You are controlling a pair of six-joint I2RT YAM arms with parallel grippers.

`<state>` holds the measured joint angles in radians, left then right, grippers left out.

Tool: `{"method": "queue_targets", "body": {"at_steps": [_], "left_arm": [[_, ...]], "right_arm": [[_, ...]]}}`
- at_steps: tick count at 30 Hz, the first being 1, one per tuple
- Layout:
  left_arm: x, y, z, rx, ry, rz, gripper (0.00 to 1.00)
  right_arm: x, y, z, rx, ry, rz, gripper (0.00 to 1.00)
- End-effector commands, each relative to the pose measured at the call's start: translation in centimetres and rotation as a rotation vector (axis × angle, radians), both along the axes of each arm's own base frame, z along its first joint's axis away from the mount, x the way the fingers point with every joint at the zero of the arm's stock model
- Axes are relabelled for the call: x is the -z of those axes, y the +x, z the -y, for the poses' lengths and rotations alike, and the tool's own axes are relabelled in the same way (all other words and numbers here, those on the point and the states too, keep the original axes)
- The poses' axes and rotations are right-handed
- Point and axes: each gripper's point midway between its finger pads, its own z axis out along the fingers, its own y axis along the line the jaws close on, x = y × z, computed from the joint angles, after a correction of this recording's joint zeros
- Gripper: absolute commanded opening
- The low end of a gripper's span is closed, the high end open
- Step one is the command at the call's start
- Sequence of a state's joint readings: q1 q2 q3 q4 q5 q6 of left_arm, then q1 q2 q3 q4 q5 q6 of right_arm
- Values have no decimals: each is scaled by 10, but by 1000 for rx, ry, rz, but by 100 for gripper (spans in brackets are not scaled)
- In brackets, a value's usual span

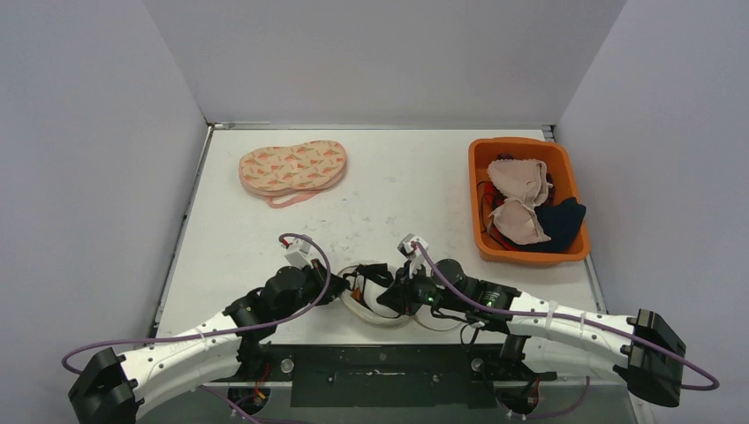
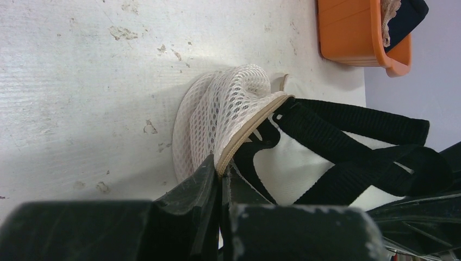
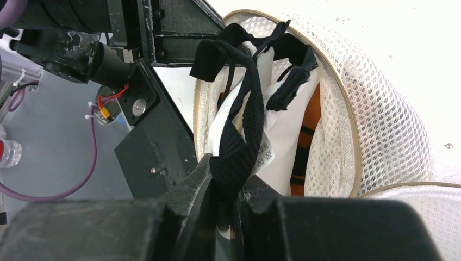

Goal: Unzip the laundry bag and remove the bra
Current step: Pick up the bra from the laundry bag.

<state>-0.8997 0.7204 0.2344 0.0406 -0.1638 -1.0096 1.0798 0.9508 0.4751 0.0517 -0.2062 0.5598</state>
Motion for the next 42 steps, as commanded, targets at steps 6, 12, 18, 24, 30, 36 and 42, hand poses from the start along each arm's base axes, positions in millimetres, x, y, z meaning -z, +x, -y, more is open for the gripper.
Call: {"method": "queue_targets", "body": {"at_steps": [6, 12, 18, 24, 30, 36, 42], "left_arm": [[-28, 2, -3, -9, -31, 34, 36], [-41, 3, -11, -35, -37, 59, 50], [-42, 4, -9, -30, -34, 56, 48], [-46, 4, -8, -27, -37, 58, 48], [-51, 4, -11, -34, -47, 70, 50], [-54, 2, -13, -34, -52, 76, 55], [-58, 1, -15, -37, -64, 81, 59]], "right_arm": [[-57, 0, -7, -91, 123, 107, 5], [-66, -10, -2, -160, 108, 138, 5], [-78, -26, -7, -275, 133, 147, 5], [-107, -26, -5, -280, 195, 200, 5], [-139, -14, 3, -222, 212, 275, 5], [-161, -6, 10, -188, 190, 334, 5], [-184, -6, 13, -173, 226, 364, 5]]}}
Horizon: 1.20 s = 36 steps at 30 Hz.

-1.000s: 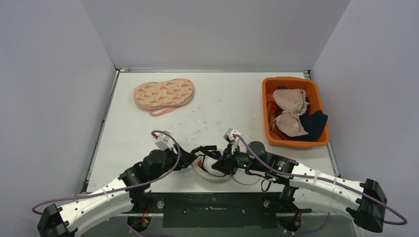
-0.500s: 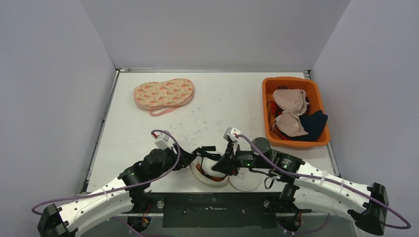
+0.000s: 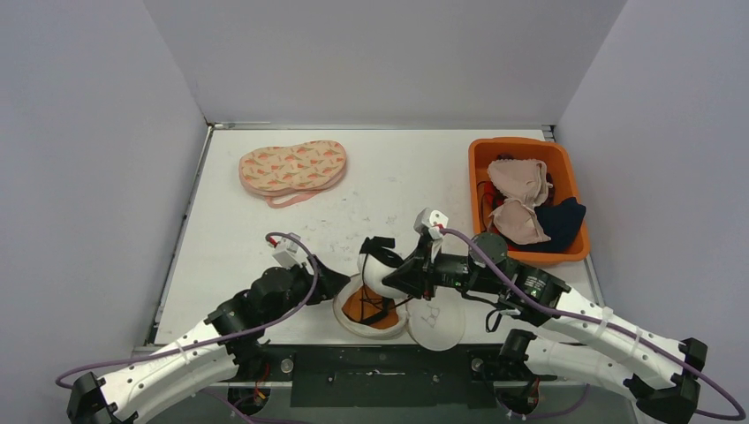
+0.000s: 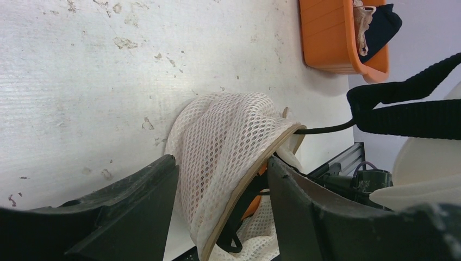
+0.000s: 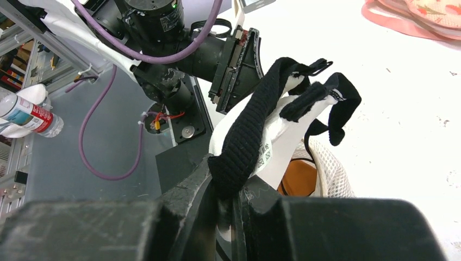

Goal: Unzip the laundry bag and remove the bra
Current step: Pick up the bra from the laundry bag.

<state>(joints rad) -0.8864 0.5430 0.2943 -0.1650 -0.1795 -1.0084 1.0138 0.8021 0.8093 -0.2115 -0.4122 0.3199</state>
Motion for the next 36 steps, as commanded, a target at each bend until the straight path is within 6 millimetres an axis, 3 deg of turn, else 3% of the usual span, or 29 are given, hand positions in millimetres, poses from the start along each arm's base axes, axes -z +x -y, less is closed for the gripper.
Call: {"method": "queue_targets", "body": {"at_steps": [1, 6, 14, 19, 24, 30, 36], "left_arm": [[-30, 6, 2, -11, -47, 57, 59], [-30, 5, 4, -2, -63, 52, 62], [-35, -4, 23, 92, -132, 57, 66], [-37, -5, 23, 98, -145, 62, 66], [-35, -5, 20, 88, -135, 57, 66], [-42, 0, 7, 23, -117, 82, 68], [-45, 0, 6, 23, -130, 93, 69]], "right_arm": [[-44, 5, 4, 24, 90, 81, 5], [-46, 4, 4, 29, 113, 69, 5], [-10, 8, -1, 77, 165, -58, 5], [-3, 21, 8, 200, 318, -161, 5], [7, 30, 11, 268, 370, -230, 20], [19, 36, 9, 307, 324, -266, 47], [33, 38, 6, 315, 266, -280, 53]]}}
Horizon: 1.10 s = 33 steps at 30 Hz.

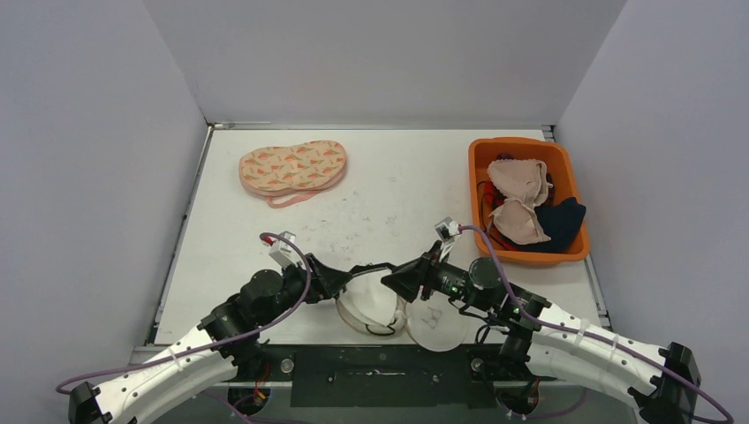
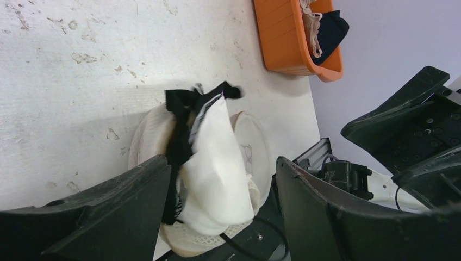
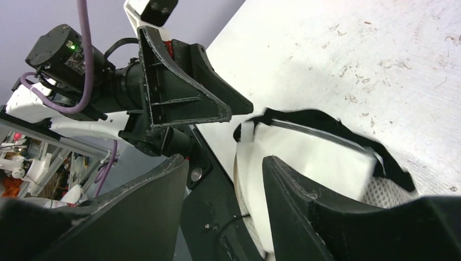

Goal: Unzip the laundry bag and remove the bra
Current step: Pick up the bra from the laundry bag.

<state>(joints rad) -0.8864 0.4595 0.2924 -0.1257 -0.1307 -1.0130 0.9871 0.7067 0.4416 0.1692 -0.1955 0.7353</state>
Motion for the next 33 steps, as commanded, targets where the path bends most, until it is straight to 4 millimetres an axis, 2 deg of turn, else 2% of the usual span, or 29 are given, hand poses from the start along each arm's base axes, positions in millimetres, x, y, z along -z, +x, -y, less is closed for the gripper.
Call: {"method": "queue_targets", "body": {"at_steps": [1, 5, 9, 12, 17, 20, 27, 31, 33], "left_arm": [[-14, 5, 0, -16, -21, 25, 69], [-10, 3, 6, 9, -27, 6, 69], [-14, 1, 6, 16, -23, -6, 69], [-9, -2, 3, 12, 8, -44, 69], [-5, -7, 3, 24, 20, -80, 68], [-1, -11, 5, 42, 28, -105, 67], [-3, -25, 0, 58, 66, -203, 66], [-5, -35, -15, 8, 83, -281, 65], [-10, -40, -20, -20, 34, -309, 65]], "right_arm": [[-19, 7, -3, 19, 32, 28, 53], [-6, 9, -4, 16, -34, 18, 55], [11, 20, 10, 100, -134, 13, 57], [38, 23, 19, 148, -221, -52, 59], [72, 24, 20, 184, -211, -161, 67], [80, 21, 15, 175, -172, -191, 68], [85, 24, 15, 185, -183, -186, 69], [84, 29, 20, 218, -185, -174, 70], [84, 31, 23, 235, -185, -169, 70]]}}
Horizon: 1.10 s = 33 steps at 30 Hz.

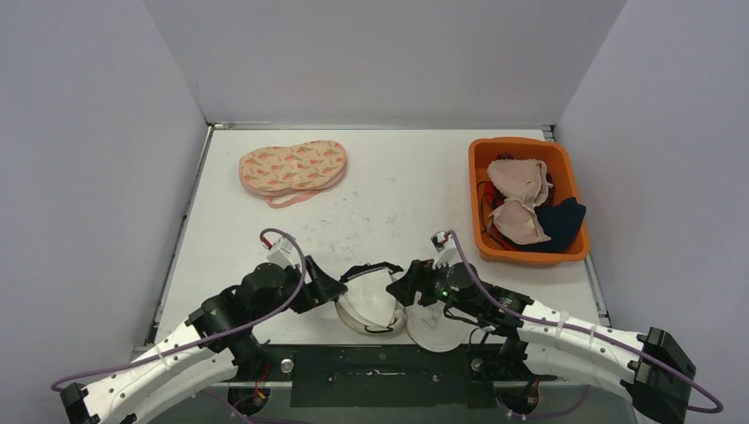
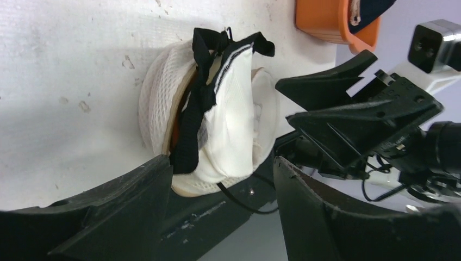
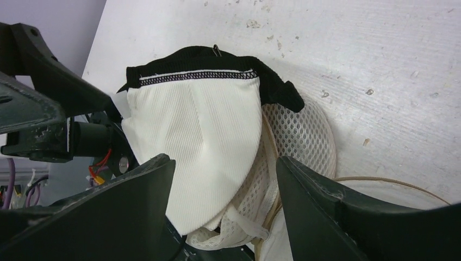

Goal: Unzip the laundry bag and remove the bra
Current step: Pick up the bra from the laundry bag.

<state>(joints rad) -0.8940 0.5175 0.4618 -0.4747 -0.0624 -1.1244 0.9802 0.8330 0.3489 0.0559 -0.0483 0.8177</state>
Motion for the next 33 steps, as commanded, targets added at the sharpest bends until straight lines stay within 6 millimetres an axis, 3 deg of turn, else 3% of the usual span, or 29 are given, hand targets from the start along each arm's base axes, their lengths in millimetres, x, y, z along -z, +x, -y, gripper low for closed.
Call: {"method": "queue_targets", "body": {"at_steps": [1, 8, 12, 16, 26, 29, 33], "left_arm": [[-17, -15, -12, -66, -74, -83, 66], [-19, -20, -8, -134, -96, -109, 66], [-24, -26, 15, -91, -60, -90, 67], [-10, -25, 30, -117, 2, -81, 65], [-4, -3, 28, -239, -55, -30, 50], [-3, -1, 29, -235, -57, -33, 50], [-1, -3, 27, -217, -28, -39, 57]], "right_arm": [[-21, 17, 3, 80, 54, 71, 70], [-23, 22, 14, 126, 52, 93, 70], [-22, 22, 17, 132, 45, 98, 71], [-22, 21, 18, 133, 62, 95, 71], [-23, 17, 19, 122, 85, 94, 71], [-22, 17, 20, 124, 81, 91, 71], [-22, 16, 21, 123, 83, 93, 71]]}}
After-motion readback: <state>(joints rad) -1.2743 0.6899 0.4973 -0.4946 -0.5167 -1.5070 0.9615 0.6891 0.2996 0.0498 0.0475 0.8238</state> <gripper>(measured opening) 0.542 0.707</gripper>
